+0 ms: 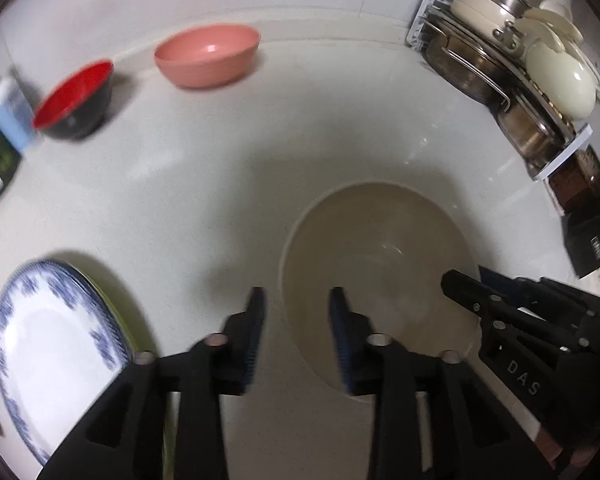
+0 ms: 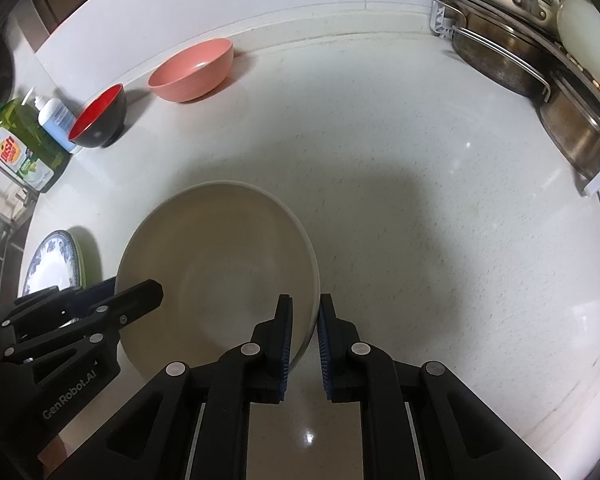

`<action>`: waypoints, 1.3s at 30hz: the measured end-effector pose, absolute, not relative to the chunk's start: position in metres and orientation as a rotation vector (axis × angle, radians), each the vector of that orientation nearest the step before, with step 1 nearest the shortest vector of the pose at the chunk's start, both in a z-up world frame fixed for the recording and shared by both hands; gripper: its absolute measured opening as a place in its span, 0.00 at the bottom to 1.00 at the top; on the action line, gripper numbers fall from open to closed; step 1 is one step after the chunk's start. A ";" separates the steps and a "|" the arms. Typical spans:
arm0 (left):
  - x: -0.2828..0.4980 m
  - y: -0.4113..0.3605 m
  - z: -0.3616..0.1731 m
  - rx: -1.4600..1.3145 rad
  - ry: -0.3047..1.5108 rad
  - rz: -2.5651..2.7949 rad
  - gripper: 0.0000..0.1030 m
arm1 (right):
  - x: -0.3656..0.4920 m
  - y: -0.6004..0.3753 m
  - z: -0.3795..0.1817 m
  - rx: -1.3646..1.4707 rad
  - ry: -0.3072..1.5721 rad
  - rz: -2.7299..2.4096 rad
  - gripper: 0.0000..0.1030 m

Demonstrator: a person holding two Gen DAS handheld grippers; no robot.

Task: Organize plates and bowls
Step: 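Carry the cream bowl with both grippers across the counter and lower it, then open both grippers and release the cream bowl, then move both grippers to the rim of the pink bowl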

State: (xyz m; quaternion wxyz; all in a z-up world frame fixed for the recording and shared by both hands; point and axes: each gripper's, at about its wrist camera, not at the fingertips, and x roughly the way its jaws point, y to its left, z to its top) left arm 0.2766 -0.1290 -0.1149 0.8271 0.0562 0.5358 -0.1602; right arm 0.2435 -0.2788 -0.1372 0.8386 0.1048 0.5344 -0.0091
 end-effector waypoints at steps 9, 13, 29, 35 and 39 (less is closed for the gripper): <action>0.278 -0.111 -0.082 0.121 1.017 -0.311 0.68 | 0.239 -0.275 -0.115 0.195 1.062 -0.054 0.34; 0.285 -0.101 -0.062 0.138 0.955 -0.290 0.72 | 0.243 -0.266 -0.100 0.173 1.022 -0.035 0.41; 0.346 -0.065 -0.021 0.202 0.868 -0.208 0.72 | 0.307 -0.226 -0.056 0.134 0.921 0.041 0.41; 0.378 -0.056 -0.013 0.205 0.883 -0.224 0.72 | 0.335 -0.220 -0.043 0.119 0.908 0.067 0.41; 0.402 -0.050 -0.009 0.216 0.885 -0.231 0.72 | 0.361 -0.220 -0.038 0.127 0.915 0.073 0.41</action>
